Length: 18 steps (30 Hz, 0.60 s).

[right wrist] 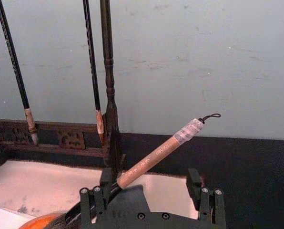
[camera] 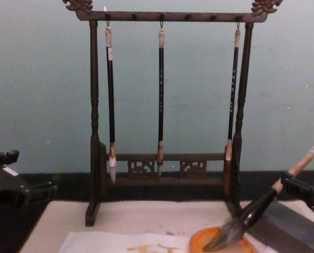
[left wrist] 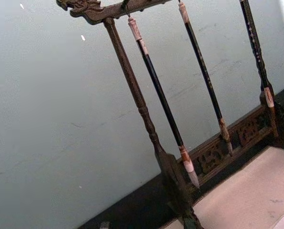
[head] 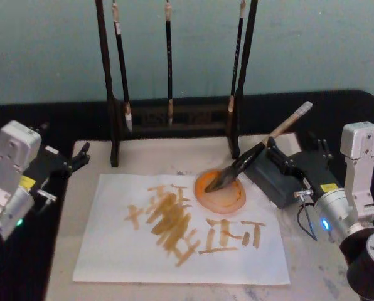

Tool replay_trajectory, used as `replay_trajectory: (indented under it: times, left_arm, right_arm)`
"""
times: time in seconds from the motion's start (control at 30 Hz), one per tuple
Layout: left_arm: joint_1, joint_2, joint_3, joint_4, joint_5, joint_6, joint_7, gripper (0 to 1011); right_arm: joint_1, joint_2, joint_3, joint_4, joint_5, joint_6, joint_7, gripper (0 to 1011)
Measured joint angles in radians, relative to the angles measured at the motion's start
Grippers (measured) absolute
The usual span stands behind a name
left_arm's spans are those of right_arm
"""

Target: Pick up the brush from the inkstone, write on the paper, then place the brush back to its original position.

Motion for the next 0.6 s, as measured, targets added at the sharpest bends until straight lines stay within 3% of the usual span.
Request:
replay_trajectory:
  times: [0.6]
  left_arm:
    - [0.000,0.000,0.000,0.000,0.000,0.000,0.000,1010]
  right_arm:
    - [0.000,0.000,0.000,0.000,0.000,0.000,0.000,1000]
